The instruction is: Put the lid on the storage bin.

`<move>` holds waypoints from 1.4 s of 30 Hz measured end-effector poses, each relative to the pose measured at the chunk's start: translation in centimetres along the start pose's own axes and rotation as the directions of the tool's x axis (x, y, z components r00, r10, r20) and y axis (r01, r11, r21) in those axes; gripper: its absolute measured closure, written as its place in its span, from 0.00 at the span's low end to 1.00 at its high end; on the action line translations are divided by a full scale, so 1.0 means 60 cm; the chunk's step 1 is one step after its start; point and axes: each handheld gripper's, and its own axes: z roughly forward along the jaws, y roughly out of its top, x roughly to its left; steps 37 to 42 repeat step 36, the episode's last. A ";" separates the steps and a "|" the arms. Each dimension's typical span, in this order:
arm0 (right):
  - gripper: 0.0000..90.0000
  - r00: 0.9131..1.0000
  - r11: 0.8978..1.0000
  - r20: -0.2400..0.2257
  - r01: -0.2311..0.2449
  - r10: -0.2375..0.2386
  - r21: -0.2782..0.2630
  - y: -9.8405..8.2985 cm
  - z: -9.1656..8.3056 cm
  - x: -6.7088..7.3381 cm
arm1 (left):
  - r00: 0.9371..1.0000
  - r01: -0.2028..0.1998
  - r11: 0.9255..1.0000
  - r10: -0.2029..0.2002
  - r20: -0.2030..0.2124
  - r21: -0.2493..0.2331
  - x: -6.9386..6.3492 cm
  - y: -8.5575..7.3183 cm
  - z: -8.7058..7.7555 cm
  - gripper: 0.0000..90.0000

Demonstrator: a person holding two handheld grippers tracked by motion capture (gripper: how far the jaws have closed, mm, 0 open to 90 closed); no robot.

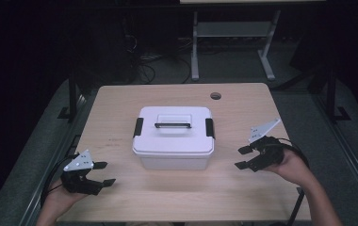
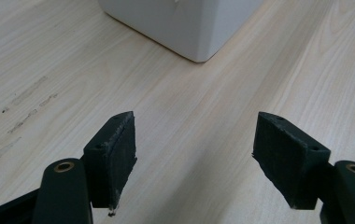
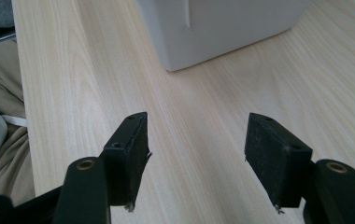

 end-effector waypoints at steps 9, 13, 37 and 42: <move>0.43 1.000 1.000 -0.002 -0.019 0.019 0.000 -0.022 0.005 0.002 | 1.000 0.002 1.000 -0.002 0.000 0.000 0.001 -0.001 0.000 0.33; 0.42 1.000 1.000 -0.007 -0.029 0.029 0.000 -0.033 0.008 0.003 | 1.000 0.003 1.000 -0.003 -0.001 0.001 0.001 -0.002 0.000 0.33; 0.40 0.998 0.998 -0.003 -0.063 0.063 -0.027 -0.083 0.015 0.017 | 1.000 0.013 1.000 -0.013 -0.008 -0.002 0.005 -0.006 0.000 0.33; 0.40 0.998 0.998 -0.003 -0.063 0.063 -0.027 -0.083 0.015 0.017 | 1.000 0.013 1.000 -0.013 -0.008 -0.002 0.005 -0.006 0.000 0.33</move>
